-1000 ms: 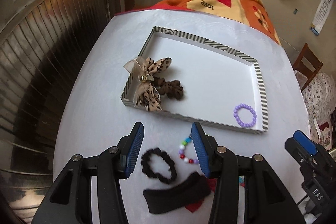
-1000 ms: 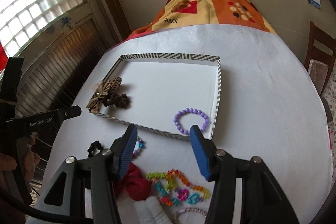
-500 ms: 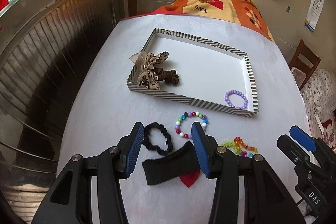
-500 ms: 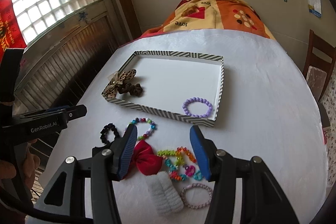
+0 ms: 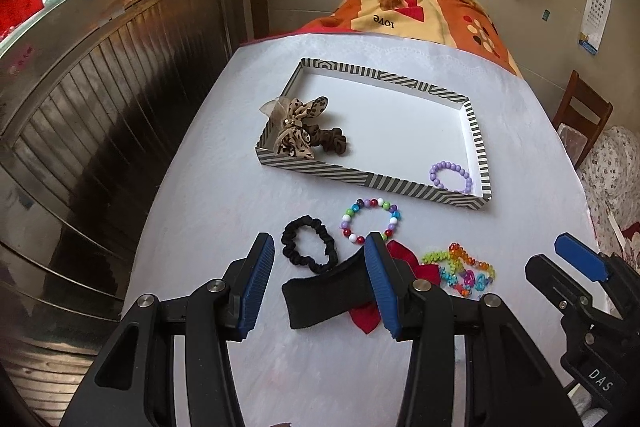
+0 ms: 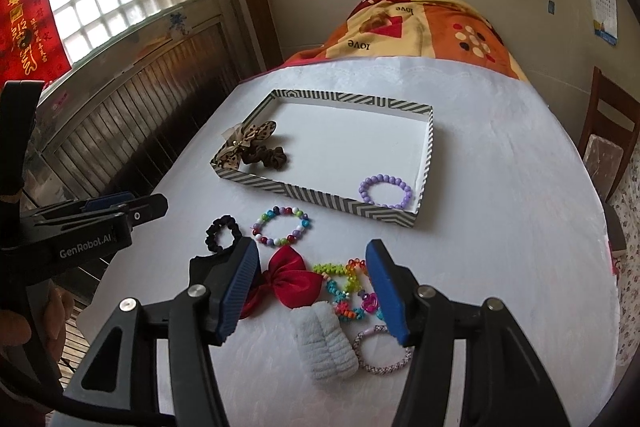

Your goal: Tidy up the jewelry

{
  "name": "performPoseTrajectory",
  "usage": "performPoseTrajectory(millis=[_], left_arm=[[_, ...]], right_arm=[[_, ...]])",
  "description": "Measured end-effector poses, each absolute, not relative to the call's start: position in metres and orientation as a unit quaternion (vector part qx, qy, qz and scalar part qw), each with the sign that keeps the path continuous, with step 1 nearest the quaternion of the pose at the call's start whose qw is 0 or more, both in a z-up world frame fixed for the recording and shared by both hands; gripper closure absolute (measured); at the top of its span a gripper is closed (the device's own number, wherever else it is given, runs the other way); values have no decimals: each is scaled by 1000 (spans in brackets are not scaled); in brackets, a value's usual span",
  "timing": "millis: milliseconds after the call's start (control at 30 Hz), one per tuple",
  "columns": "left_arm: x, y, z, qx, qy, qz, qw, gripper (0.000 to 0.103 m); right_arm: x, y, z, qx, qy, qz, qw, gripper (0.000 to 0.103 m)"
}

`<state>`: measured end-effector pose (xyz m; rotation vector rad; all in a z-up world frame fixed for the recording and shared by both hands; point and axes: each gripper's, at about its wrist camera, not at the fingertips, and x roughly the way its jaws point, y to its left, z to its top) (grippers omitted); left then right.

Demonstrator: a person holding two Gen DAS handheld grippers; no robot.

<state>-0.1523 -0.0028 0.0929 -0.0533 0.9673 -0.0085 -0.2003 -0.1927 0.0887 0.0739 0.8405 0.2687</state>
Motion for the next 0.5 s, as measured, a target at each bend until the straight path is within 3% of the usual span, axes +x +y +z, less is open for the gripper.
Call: performPoseTrajectory(millis=[500], left_arm=[[-166, -6, 98, -19, 453, 5, 891, 66]], right_arm=[[-209, -197, 92, 32, 403, 131, 905, 38]])
